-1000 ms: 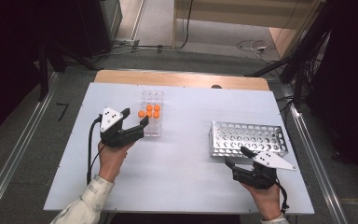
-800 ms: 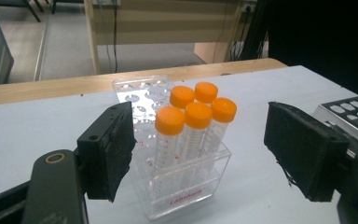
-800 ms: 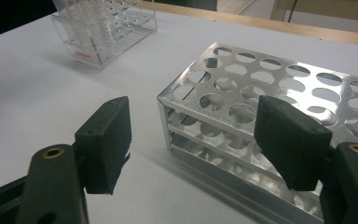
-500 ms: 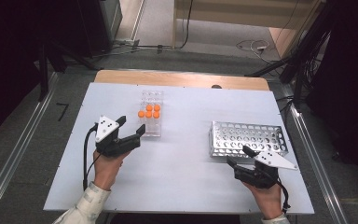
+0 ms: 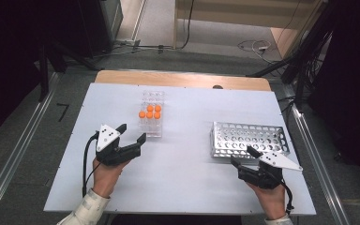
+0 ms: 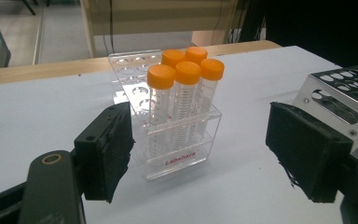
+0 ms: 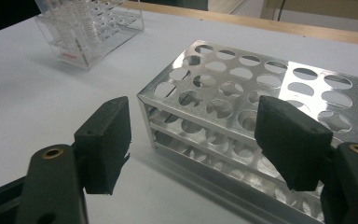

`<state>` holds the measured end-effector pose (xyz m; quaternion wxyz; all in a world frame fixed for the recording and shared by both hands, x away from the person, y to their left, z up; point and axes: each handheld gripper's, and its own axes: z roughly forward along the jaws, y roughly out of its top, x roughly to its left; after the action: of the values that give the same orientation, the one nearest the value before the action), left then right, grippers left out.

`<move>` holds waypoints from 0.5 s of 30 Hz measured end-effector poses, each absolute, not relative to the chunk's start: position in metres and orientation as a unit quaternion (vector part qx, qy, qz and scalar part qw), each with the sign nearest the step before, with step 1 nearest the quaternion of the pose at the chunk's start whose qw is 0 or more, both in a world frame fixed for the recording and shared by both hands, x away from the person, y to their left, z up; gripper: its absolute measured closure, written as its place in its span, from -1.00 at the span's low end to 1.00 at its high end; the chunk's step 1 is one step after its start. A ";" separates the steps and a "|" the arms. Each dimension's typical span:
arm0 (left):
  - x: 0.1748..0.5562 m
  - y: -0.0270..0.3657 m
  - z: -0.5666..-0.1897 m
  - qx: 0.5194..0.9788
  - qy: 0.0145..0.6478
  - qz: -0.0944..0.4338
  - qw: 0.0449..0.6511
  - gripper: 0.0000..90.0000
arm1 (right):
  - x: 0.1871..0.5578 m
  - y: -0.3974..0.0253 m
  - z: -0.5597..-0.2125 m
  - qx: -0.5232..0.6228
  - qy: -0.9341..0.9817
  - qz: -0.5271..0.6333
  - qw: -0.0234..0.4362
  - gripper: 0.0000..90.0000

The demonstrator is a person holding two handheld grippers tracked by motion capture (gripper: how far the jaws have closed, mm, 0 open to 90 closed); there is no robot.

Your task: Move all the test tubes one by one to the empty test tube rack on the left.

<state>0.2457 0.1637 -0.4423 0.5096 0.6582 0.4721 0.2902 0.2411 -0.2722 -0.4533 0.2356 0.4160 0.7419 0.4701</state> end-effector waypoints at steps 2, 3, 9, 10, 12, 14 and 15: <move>0.244 0.165 -0.443 0.657 0.473 0.291 0.510 -0.49 | 0.241 -0.273 -0.453 0.417 0.741 0.471 0.236 -0.43; 0.243 0.165 -0.443 0.657 0.473 0.291 0.509 -0.49 | 0.241 -0.274 -0.453 0.417 0.741 0.471 0.237 -0.43; 0.238 0.171 -0.448 0.657 0.477 0.293 0.505 -0.49 | 0.241 -0.276 -0.453 0.419 0.739 0.471 0.239 -0.44; 0.237 0.172 -0.449 0.655 0.478 0.293 0.506 -0.49 | 0.241 -0.276 -0.453 0.419 0.739 0.471 0.239 -0.44; 0.236 0.174 -0.450 0.655 0.481 0.293 0.503 -0.49 | 0.241 -0.276 -0.453 0.419 0.739 0.470 0.239 -0.44; 0.235 0.176 -0.452 0.653 0.485 0.293 0.502 -0.49 | 0.241 -0.276 -0.453 0.421 0.738 0.470 0.239 -0.45; 0.234 0.177 -0.452 0.654 0.485 0.293 0.500 -0.49 | 0.241 -0.277 -0.453 0.422 0.738 0.470 0.240 -0.45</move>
<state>0.2338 0.1774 -0.4522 0.5004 0.6543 0.4853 0.2931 0.2409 -0.2768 -0.4529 0.2400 0.4216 0.7376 0.4697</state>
